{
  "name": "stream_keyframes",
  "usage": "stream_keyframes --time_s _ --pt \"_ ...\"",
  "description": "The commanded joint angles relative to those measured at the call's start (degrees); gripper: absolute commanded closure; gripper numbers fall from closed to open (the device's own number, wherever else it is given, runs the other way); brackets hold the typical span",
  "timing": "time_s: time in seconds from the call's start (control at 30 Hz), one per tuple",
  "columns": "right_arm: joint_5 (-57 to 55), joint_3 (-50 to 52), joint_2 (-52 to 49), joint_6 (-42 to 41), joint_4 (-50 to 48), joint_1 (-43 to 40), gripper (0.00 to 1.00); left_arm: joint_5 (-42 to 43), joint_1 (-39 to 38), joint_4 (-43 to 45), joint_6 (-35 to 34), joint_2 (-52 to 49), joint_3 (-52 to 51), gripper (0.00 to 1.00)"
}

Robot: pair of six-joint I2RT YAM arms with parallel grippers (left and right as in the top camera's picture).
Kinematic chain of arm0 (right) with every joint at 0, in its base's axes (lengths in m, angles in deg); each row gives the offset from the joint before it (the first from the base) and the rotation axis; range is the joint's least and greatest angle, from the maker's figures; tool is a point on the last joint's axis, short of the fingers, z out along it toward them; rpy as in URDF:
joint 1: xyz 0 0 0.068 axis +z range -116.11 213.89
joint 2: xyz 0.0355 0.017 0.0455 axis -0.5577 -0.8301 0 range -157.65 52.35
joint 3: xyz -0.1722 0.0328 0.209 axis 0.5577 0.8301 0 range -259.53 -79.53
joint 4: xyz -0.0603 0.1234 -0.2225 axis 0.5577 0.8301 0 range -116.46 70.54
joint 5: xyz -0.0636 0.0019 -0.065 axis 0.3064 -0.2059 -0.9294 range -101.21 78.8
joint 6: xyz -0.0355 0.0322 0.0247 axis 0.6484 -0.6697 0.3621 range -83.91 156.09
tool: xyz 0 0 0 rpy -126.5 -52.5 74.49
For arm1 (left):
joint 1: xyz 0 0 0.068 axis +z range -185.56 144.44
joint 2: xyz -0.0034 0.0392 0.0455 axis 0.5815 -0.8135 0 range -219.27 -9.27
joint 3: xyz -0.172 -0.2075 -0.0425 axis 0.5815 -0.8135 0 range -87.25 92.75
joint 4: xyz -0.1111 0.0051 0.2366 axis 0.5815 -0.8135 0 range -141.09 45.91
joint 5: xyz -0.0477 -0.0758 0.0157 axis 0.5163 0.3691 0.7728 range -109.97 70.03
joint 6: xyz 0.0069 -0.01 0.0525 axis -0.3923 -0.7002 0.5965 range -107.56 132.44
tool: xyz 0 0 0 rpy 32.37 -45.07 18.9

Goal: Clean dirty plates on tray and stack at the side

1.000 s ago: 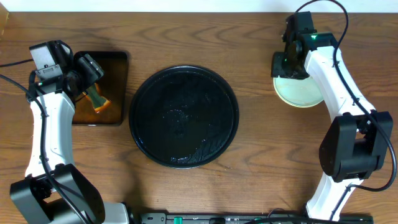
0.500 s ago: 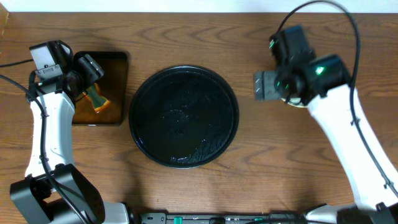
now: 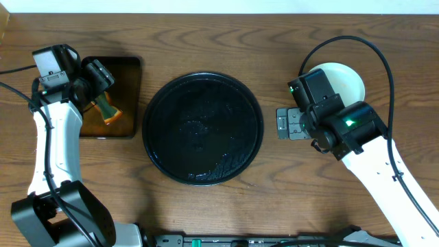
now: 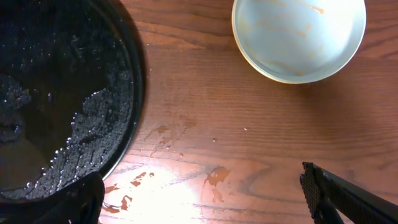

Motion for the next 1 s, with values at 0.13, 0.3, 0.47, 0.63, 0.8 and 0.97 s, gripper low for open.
stream_keyframes --time_s 0.13,0.3,0.47,0.63,0.8,0.97 --pt "0.5 -0.1 0.0 -1.1 -0.2 0.1 0.01 -0.1 0.2 0.0 0.3 -0.2 0.2 0.22" --pt "0.0 -0.1 0.0 -1.1 0.9 0.1 0.01 -0.2 0.2 0.0 0.3 -0.2 0.2 0.22" --pt "-0.2 0.1 -0.6 0.3 2.3 0.1 0.01 -0.1 0.2 0.0 0.3 -0.2 0.2 0.22" --pt "-0.2 3.7 -0.1 2.4 -0.9 -0.2 0.01 -0.1 0.2 0.0 0.3 -0.2 0.2 0.22" --pt "3.0 18.9 6.5 7.7 -18.8 -1.6 0.01 -0.2 0.2 0.0 0.3 -0.2 0.2 0.22" --pt "7.8 33.6 16.7 8.4 -31.4 -8.9 0.01 -0.1 0.2 0.0 0.3 -0.2 0.2 0.22"
